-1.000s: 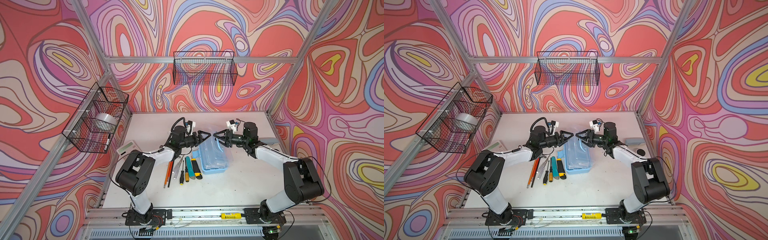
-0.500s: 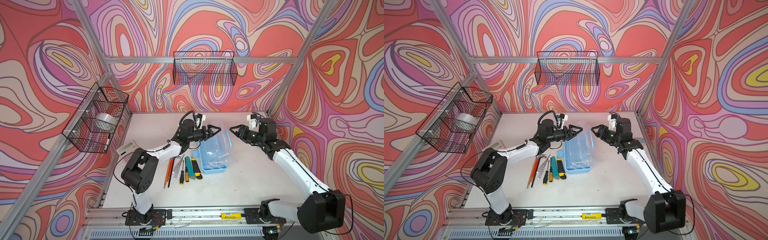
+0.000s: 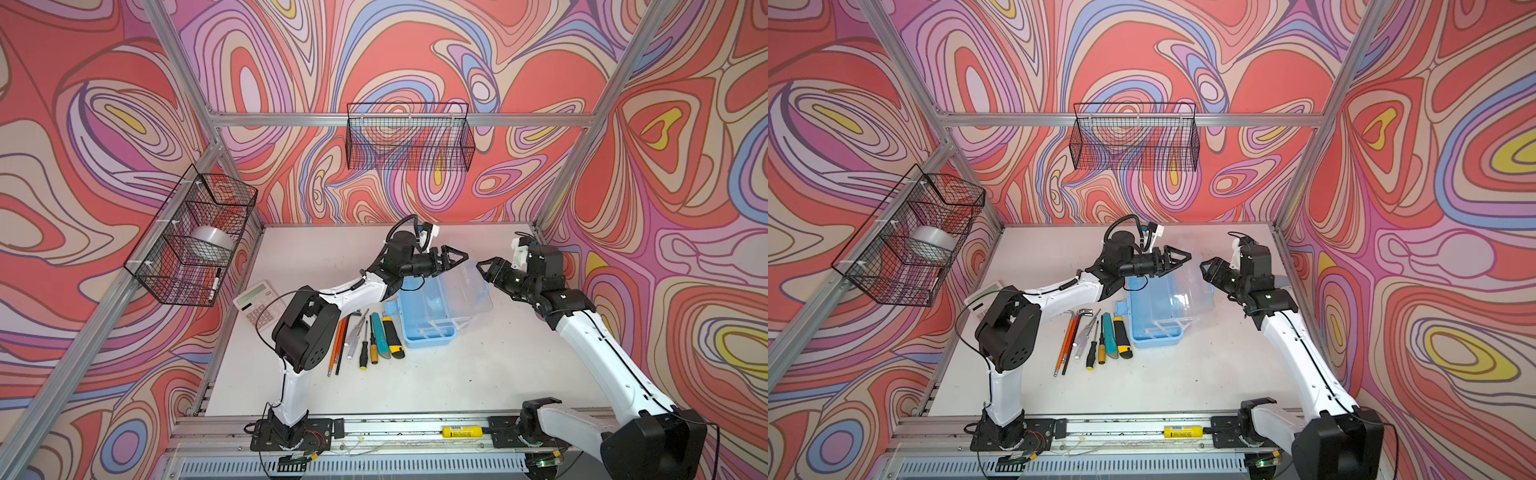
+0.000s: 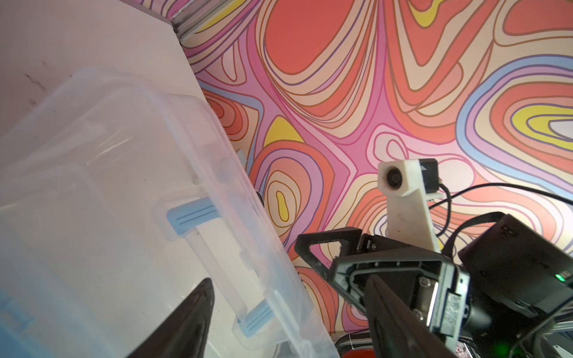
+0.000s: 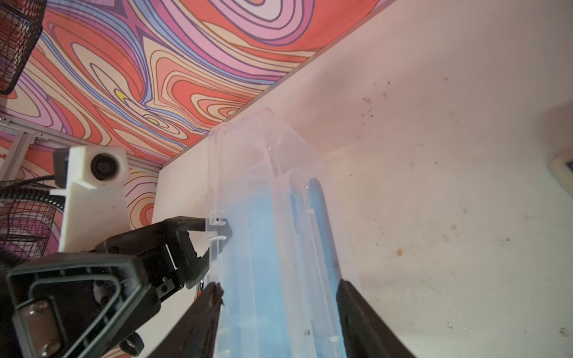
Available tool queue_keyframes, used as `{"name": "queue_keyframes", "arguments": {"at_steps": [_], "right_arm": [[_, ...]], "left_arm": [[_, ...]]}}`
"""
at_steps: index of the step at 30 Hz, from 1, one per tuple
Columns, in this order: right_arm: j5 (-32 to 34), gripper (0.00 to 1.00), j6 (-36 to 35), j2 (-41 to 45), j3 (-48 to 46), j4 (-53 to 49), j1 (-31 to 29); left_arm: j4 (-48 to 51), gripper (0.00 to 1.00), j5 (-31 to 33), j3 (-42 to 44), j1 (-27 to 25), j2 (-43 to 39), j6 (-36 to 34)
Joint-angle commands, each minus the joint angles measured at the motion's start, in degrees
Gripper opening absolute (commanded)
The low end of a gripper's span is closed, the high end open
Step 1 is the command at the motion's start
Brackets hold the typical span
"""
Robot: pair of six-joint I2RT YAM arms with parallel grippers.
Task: Pack the tool kit
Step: 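Lift the clear lid open with the right gripper while the left gripper holds the base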
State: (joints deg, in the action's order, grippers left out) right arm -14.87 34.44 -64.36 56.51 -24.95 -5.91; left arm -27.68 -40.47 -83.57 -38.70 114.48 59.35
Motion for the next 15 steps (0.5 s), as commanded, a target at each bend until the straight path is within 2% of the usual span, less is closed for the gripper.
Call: {"name": "queue_keyframes", "arguments": {"at_steps": [1, 4, 11, 15], "right_arm": [[5.9, 0.64, -1.6, 1.9, 0.1, -2.3, 0.6], [6.8, 0.64, -2.2, 2.0, 0.7, -2.7, 0.7], [2.2, 0.61, -2.5, -0.3, 0.9, -0.9, 0.7], [-0.1, 0.59, -3.7, -2.1, 2.3, -1.1, 0.5]], "left_arm": [[0.9, 0.78, -0.6, -2.8, -0.1, 1.0, -0.2], [1.6, 0.78, -0.6, -3.3, -0.2, 0.9, -0.7], [2.5, 0.78, -0.2, -1.8, -0.1, -0.4, -2.2], [9.6, 0.81, 2.5, -1.7, -0.1, -3.1, -7.6]]}}
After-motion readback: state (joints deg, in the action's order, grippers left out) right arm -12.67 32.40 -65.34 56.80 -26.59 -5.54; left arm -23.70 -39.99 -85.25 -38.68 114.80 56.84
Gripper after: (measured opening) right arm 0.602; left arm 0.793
